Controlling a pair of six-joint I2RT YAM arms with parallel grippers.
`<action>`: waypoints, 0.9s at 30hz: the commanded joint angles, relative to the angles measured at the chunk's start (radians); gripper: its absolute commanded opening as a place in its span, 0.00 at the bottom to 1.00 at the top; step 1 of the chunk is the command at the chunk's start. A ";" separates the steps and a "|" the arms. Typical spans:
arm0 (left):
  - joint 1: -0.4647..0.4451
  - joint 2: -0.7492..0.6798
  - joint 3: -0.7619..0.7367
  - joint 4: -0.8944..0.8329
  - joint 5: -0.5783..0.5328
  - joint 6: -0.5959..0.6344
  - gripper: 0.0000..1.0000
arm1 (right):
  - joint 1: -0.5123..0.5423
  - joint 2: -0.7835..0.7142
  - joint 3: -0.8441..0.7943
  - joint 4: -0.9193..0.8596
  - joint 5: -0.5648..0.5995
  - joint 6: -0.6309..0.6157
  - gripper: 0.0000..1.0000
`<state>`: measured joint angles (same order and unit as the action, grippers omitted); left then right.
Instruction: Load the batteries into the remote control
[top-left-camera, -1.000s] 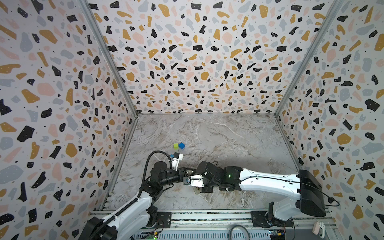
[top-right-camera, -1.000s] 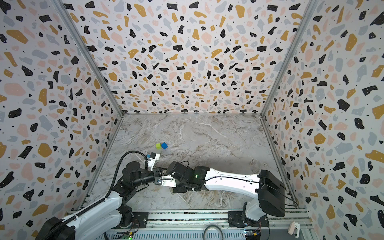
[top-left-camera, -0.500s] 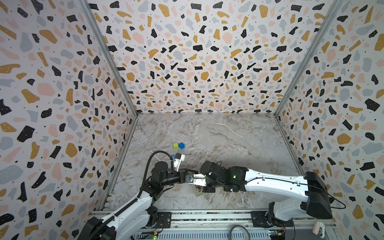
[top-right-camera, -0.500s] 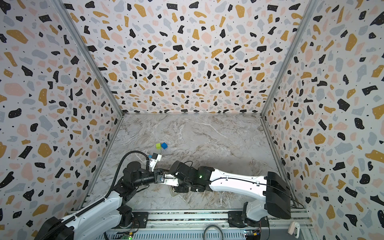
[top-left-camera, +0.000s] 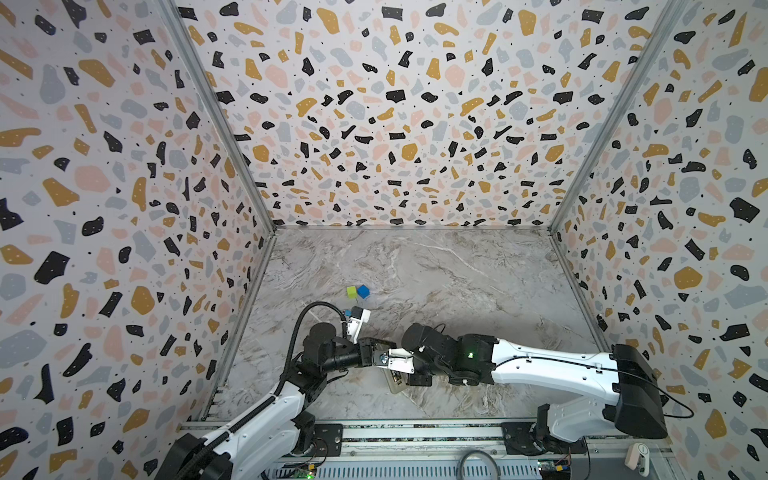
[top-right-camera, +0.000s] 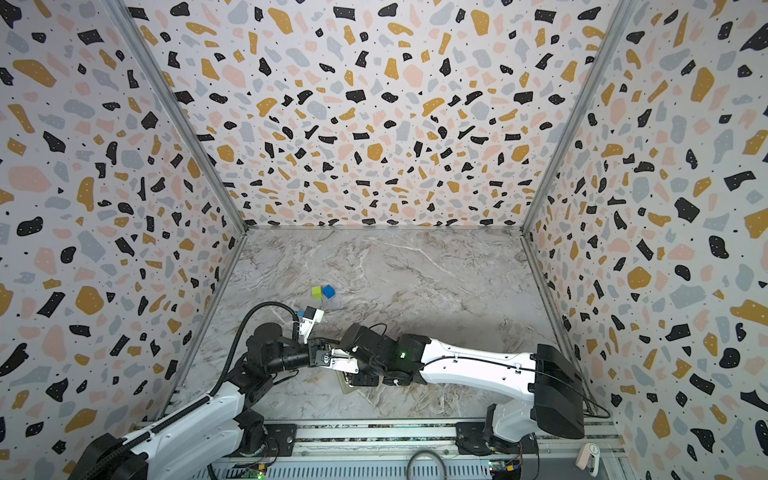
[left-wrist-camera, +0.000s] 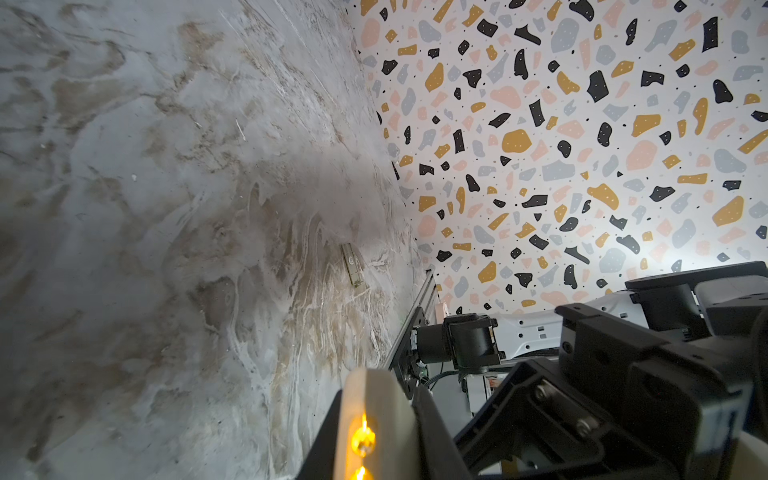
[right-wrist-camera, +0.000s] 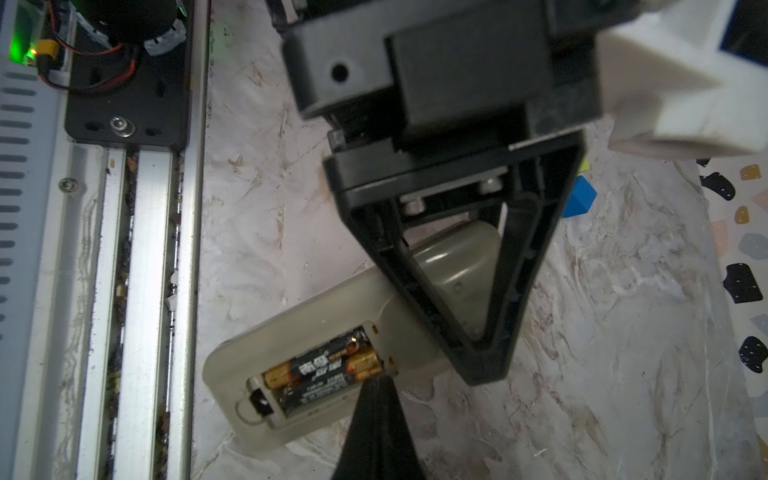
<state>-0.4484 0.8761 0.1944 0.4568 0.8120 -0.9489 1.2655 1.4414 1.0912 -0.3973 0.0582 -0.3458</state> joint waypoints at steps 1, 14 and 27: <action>-0.004 -0.006 0.037 0.033 0.030 0.015 0.00 | 0.007 0.013 0.013 -0.005 -0.008 0.008 0.04; -0.004 -0.010 0.036 0.035 0.033 0.012 0.00 | 0.005 0.065 0.009 0.023 0.000 0.023 0.03; -0.004 -0.010 0.033 0.059 0.041 -0.003 0.00 | -0.021 0.129 0.019 0.009 0.049 0.055 0.01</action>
<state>-0.4454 0.8822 0.1944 0.3878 0.7631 -0.9283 1.2613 1.5284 1.0992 -0.3546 0.0639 -0.3149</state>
